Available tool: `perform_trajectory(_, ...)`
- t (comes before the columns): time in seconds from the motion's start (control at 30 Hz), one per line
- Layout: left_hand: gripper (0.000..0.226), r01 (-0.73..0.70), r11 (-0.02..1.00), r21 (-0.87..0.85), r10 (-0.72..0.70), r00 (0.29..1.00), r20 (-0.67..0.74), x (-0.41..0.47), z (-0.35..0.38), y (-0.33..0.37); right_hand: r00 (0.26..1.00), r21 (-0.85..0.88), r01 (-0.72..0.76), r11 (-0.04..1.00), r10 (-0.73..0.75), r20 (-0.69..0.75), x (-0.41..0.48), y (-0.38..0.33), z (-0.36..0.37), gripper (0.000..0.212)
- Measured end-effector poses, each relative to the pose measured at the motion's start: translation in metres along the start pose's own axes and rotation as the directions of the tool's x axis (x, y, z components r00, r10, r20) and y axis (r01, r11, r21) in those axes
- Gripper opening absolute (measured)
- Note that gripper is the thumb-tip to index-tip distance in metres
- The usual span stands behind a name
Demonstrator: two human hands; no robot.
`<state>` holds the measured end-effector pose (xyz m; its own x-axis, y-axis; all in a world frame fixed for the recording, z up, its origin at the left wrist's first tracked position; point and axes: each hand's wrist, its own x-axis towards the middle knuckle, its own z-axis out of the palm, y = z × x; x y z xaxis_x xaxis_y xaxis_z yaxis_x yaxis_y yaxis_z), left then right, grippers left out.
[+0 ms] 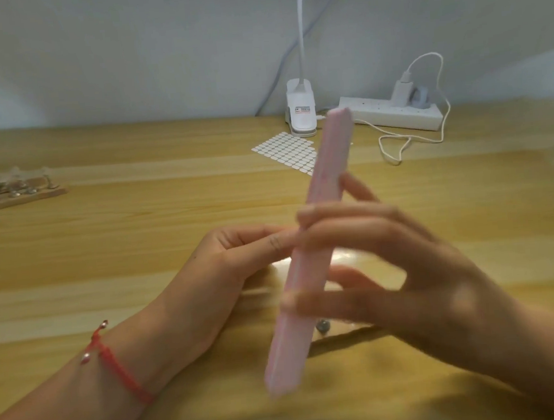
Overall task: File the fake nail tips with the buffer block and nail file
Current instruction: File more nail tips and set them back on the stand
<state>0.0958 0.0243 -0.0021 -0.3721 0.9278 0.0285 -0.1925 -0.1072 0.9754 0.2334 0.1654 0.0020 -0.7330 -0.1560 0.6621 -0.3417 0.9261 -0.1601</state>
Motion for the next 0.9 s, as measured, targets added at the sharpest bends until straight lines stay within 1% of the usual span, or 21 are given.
perform_trajectory(0.03, 0.021, 0.001, 1.000, -0.012, -0.001, 1.000, 0.010, -0.001, 0.001, 0.001, 0.997, -0.035, 0.079, 0.996, -0.079, -0.002, 0.000, 0.000, -0.002, 0.035)
perform_trajectory(0.07, 0.021, -0.004, 1.000, -0.007, 0.004, 1.000, 0.007, 0.000, 0.003, 0.001, 0.995, -0.090, 0.092, 0.992, -0.095, -0.033, 0.001, 0.007, -0.008, 0.032)
perform_trajectory(0.1, 0.022, -0.010, 1.000, 0.011, 0.010, 1.000, -0.010, 0.000, 0.003, 0.000, 0.995, -0.149, 0.049, 0.988, -0.061, -0.076, 0.004, 0.014, -0.015, 0.031)
perform_trajectory(0.13, 0.022, -0.013, 0.999, 0.033, 0.013, 0.999, -0.029, 0.001, 0.004, -0.001, 0.992, -0.170, -0.018, 0.985, -0.004, -0.127, 0.005, 0.018, -0.020, 0.032)
perform_trajectory(0.17, 0.021, -0.013, 0.999, 0.045, 0.015, 0.999, -0.039, 0.001, 0.004, -0.001, 0.988, -0.135, -0.092, 0.987, 0.073, -0.139, 0.005, 0.019, -0.020, 0.033)
perform_trajectory(0.2, 0.019, -0.011, 0.999, 0.041, 0.013, 0.999, -0.038, 0.000, 0.003, -0.001, 0.978, -0.041, -0.173, 0.984, 0.167, -0.123, 0.004, 0.014, -0.016, 0.033)
perform_trajectory(0.23, 0.019, -0.004, 1.000, 0.025, 0.005, 0.999, -0.034, 0.000, 0.003, 0.000, 0.982, 0.030, -0.179, 0.983, 0.181, -0.062, 0.003, 0.005, -0.008, 0.031)
perform_trajectory(0.27, 0.021, 0.005, 1.000, 0.005, -0.005, 0.999, -0.034, -0.001, 0.003, 0.001, 0.993, 0.045, -0.118, 0.992, 0.119, -0.014, 0.001, -0.003, -0.002, 0.028)
perform_trajectory(0.3, 0.021, 0.009, 1.000, -0.009, -0.010, 0.999, -0.032, -0.001, 0.003, 0.001, 1.000, 0.010, -0.014, 1.000, 0.014, -0.011, -0.001, -0.007, -0.001, 0.024)
perform_trajectory(0.33, 0.019, 0.006, 1.000, -0.005, -0.007, 0.999, -0.033, -0.001, 0.003, 0.001, 0.999, -0.019, 0.025, 1.000, -0.026, -0.032, 0.000, -0.003, -0.004, 0.022)
perform_trajectory(0.43, 0.015, -0.012, 0.999, 0.050, 0.014, 0.999, -0.040, 0.000, 0.005, 0.001, 0.989, -0.172, -0.044, 0.984, 0.019, -0.145, 0.010, 0.014, -0.022, 0.023)
perform_trajectory(0.47, 0.015, -0.009, 0.999, 0.049, 0.011, 0.999, -0.039, 0.000, 0.004, 0.001, 0.988, -0.161, -0.057, 0.985, 0.033, -0.149, 0.008, 0.014, -0.020, 0.024)
perform_trajectory(0.5, 0.017, -0.002, 1.000, 0.030, 0.003, 0.999, -0.036, 0.000, 0.004, 0.002, 0.992, -0.097, -0.052, 0.994, 0.040, -0.118, 0.005, 0.009, -0.012, 0.025)
perform_trajectory(0.57, 0.028, 0.017, 1.000, -0.022, -0.017, 0.999, -0.043, -0.001, 0.005, 0.003, 0.998, -0.032, 0.054, 0.998, -0.055, -0.019, -0.001, -0.005, 0.000, 0.027)
perform_trajectory(0.6, 0.028, 0.019, 0.999, -0.037, -0.021, 0.999, -0.049, -0.001, 0.005, 0.002, 0.996, -0.035, 0.091, 0.995, -0.092, -0.004, 0.000, -0.005, -0.002, 0.027)
perform_trajectory(0.67, 0.021, 0.002, 1.000, -0.012, -0.003, 0.998, -0.061, 0.000, 0.006, 0.002, 0.997, -0.075, 0.006, 0.997, -0.011, -0.074, 0.005, 0.009, -0.014, 0.024)
perform_trajectory(0.73, 0.021, -0.004, 0.999, 0.032, 0.007, 0.997, -0.073, 0.001, 0.006, 0.002, 0.990, -0.152, -0.061, 0.986, 0.040, -0.133, 0.009, 0.017, -0.023, 0.021)
perform_trajectory(0.77, 0.023, -0.008, 0.999, 0.039, 0.010, 0.997, -0.071, 0.000, 0.005, 0.002, 0.990, -0.123, -0.070, 0.990, 0.054, -0.127, 0.007, 0.014, -0.019, 0.019)
perform_trajectory(0.8, 0.025, -0.010, 1.000, 0.026, 0.011, 0.998, -0.061, 0.000, 0.004, 0.002, 0.995, -0.048, -0.054, 0.997, 0.050, -0.092, 0.004, 0.005, -0.011, 0.019)
perform_trajectory(0.87, 0.037, -0.010, 0.999, -0.043, 0.008, 0.999, -0.039, -0.002, 0.004, 0.003, 0.999, 0.037, 0.052, 0.998, -0.052, -0.007, 0.000, -0.012, 0.001, 0.019)
perform_trajectory(0.9, 0.035, -0.008, 0.998, -0.059, 0.005, 0.999, -0.038, -0.002, 0.004, 0.004, 0.998, 0.049, 0.065, 0.997, -0.065, 0.005, 0.001, -0.011, -0.002, 0.021)
